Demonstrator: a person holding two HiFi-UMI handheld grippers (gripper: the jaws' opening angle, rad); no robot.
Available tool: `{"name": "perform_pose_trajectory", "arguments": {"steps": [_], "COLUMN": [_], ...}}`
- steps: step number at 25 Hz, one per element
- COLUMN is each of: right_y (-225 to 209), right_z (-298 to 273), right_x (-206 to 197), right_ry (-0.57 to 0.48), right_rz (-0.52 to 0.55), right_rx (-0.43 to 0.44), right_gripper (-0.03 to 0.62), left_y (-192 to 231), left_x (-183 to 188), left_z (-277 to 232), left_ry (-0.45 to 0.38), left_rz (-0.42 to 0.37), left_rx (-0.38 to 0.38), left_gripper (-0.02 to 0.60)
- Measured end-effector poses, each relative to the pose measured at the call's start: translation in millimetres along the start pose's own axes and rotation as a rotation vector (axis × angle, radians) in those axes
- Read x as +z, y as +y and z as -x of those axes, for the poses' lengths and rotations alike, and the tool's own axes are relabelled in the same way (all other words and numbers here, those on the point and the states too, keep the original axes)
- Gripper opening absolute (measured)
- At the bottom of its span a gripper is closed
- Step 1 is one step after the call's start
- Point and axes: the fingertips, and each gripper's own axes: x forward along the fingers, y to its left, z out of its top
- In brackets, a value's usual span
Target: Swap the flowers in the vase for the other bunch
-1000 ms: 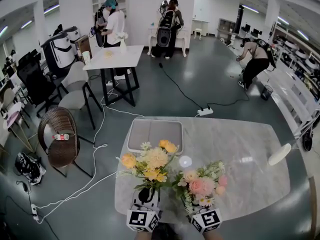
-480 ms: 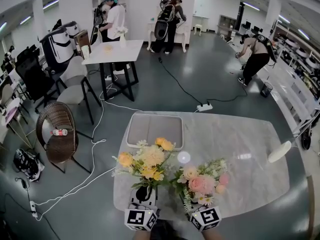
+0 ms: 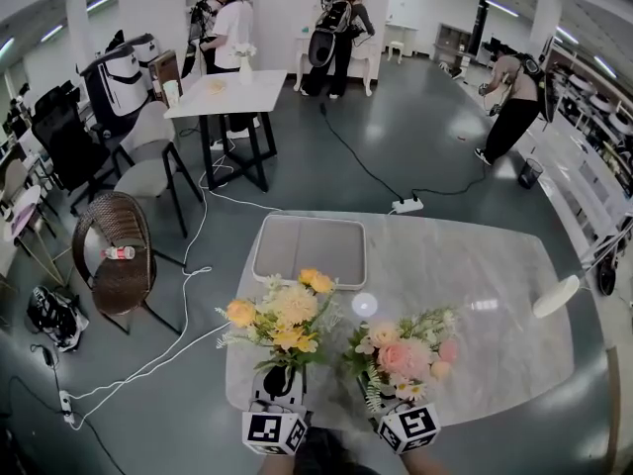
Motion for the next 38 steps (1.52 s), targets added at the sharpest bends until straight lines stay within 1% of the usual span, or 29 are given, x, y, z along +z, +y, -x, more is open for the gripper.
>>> {"name": "perform_pose_trajectory", "arguments": {"steps": [9,22,30,31,38], "right_y": [0.0,2.2,9.6,10.7,20.8], "right_z": [6.1,10.0,21.7,24.0,39.6], "right_x": [-9.0,-22.5,-22.7,-22.1,-21.8], "right_ry": [0.012,0.047,0.029,0.026,0.016], "right_rz": [-0.026,-0.019,-0.015,-0.018,-0.008], "right_rx": [-0.011,0.002,0.018,0.02,0.017], "right_gripper": [0.245,0.245,0.244,0.236,0.089], "left_y": [-0.8,-1.3,-8.9,-10.6,-15.0], "left_x": [-4.9,-14.8,-20.2,-20.3,-25.9], "left_z": [12.5,22.7,31.3,33.2,53.9], "left_ry": [-0.003,0.007,0.011,0.012,0.025], "left_rz": [0.012,0.027,0.03,0.029,0.033], "left_rx": [0.011,0.022,0.015,0.013,0.014], "left_gripper": [0.075,0.075,0.074,0.074,0.074]}}
